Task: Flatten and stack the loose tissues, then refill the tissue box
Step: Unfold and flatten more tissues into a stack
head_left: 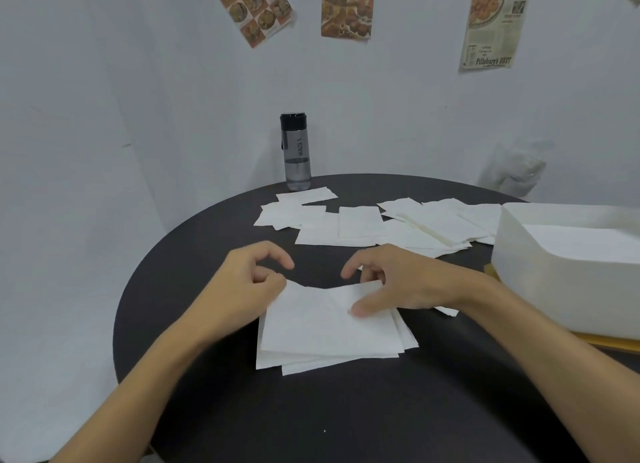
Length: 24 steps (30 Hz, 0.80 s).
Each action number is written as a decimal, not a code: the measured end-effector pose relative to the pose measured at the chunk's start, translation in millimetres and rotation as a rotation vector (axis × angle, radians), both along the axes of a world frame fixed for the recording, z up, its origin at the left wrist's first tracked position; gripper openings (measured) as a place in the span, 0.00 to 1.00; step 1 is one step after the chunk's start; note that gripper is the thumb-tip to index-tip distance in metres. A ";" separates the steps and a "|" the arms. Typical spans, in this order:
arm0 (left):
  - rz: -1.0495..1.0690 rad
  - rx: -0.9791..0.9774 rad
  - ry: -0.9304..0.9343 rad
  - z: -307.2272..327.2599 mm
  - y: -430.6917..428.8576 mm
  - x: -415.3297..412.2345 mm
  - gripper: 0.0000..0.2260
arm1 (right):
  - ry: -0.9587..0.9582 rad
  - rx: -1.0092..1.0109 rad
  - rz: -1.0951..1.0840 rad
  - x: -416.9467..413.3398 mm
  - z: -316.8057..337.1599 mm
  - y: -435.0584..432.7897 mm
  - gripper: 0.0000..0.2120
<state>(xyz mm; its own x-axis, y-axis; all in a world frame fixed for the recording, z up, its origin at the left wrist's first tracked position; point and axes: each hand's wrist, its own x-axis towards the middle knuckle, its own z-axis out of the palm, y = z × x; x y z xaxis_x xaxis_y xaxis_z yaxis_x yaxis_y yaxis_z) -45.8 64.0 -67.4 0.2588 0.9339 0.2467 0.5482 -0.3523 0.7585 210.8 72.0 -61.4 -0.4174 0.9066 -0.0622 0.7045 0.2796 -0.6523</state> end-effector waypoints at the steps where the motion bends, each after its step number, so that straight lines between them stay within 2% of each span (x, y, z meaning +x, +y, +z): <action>1: -0.005 0.035 0.052 -3.3 -0.7 -1.2 0.10 | -0.034 0.014 0.002 0.7 -0.8 0.6 0.19; 4: -0.024 0.105 0.202 -13.6 -2.0 -3.7 0.04 | -0.070 0.035 -0.024 5.6 -2.1 2.4 0.15; 6: -0.097 0.086 0.310 -19.7 -3.8 -5.4 0.12 | -0.086 0.110 -0.111 7.6 -3.1 6.5 0.12; 7: -0.135 0.084 0.355 -21.5 -5.7 -5.2 0.15 | -0.119 0.197 -0.196 9.2 -5.1 11.3 0.12; 9: -0.187 0.096 0.390 -21.8 -9.3 -2.8 0.14 | -0.242 0.377 -0.423 13.2 -9.2 21.3 0.14; 11: -0.209 0.130 0.376 -24.1 -7.3 -2.6 0.15 | -0.377 0.441 -0.616 19.8 -12.6 29.1 0.19; 13: -0.222 0.145 0.368 -25.2 -3.2 -2.9 0.18 | -0.467 0.416 -0.707 28.8 -18.1 36.4 0.22; 17: -0.238 0.158 0.386 -26.0 8.1 -1.8 0.19 | -0.530 0.258 -0.765 41.3 -32.0 49.6 0.28; 21: -0.234 0.176 0.391 -27.7 16.3 -0.8 0.12 | -0.535 0.170 -0.778 46.6 -35.0 53.0 0.32; 24: -0.248 0.186 0.395 -29.9 18.5 -2.1 0.19 | -0.554 0.173 -0.795 49.6 -35.4 52.9 0.32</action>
<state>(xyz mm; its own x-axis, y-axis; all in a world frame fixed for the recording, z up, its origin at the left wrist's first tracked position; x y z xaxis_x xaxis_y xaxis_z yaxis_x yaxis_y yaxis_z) -47.9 82.5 -97.3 0.5750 0.7815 0.2421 0.6629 -0.6184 0.4220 260.4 124.9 -96.8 0.3657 0.9258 0.0954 0.9227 -0.3473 -0.1673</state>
